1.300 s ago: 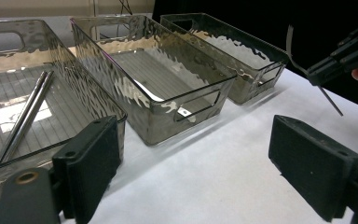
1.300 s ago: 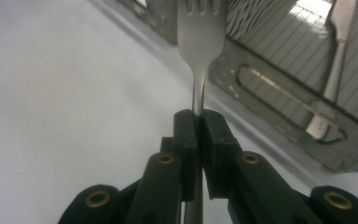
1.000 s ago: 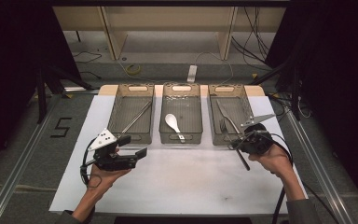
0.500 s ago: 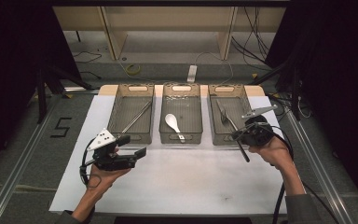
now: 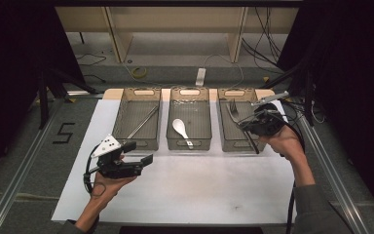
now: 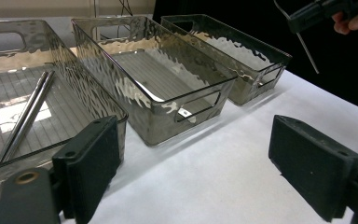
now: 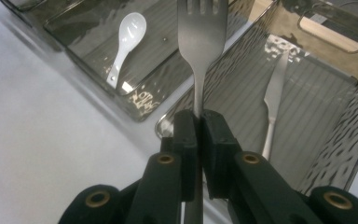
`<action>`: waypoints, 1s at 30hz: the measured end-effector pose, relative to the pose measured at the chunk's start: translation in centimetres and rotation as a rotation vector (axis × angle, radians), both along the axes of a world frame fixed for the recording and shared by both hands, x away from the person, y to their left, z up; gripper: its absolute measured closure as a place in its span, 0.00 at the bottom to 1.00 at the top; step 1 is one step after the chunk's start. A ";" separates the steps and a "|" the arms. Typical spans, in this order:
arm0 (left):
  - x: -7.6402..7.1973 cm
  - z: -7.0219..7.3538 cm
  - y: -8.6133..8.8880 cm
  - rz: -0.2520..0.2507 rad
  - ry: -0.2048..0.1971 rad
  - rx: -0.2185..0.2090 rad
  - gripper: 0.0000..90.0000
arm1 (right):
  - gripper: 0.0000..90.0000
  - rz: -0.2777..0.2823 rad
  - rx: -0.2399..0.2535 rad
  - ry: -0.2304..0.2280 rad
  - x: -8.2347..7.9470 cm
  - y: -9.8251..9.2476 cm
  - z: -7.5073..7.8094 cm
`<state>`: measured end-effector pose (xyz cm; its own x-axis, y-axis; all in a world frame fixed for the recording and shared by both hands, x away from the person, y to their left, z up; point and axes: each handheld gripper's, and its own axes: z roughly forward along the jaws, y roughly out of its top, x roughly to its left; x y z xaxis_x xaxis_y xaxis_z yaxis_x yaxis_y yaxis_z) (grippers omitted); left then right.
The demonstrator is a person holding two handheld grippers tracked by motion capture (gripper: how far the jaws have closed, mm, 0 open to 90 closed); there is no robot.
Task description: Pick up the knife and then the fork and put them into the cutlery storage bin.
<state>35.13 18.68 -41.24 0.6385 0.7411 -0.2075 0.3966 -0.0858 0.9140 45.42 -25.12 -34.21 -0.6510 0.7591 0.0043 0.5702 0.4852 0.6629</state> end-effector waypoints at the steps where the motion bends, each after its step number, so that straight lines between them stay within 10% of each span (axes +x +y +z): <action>1: 0.0 0.0 0.0 -0.001 0.000 0.000 0.18 | 0.95 -0.001 -0.006 0.001 0.2 0.0 0.1; 30: 0.0 0.0 0.0 -0.001 -0.003 -0.003 0.18 | 0.95 -0.065 0.015 -0.029 5.0 1.0 1.6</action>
<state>35.11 18.71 -41.21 0.6400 0.7398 -0.2074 0.3935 -0.0837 0.9155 50.42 -24.15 -32.61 -0.6006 0.7995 -0.0021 0.5804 0.4378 0.6866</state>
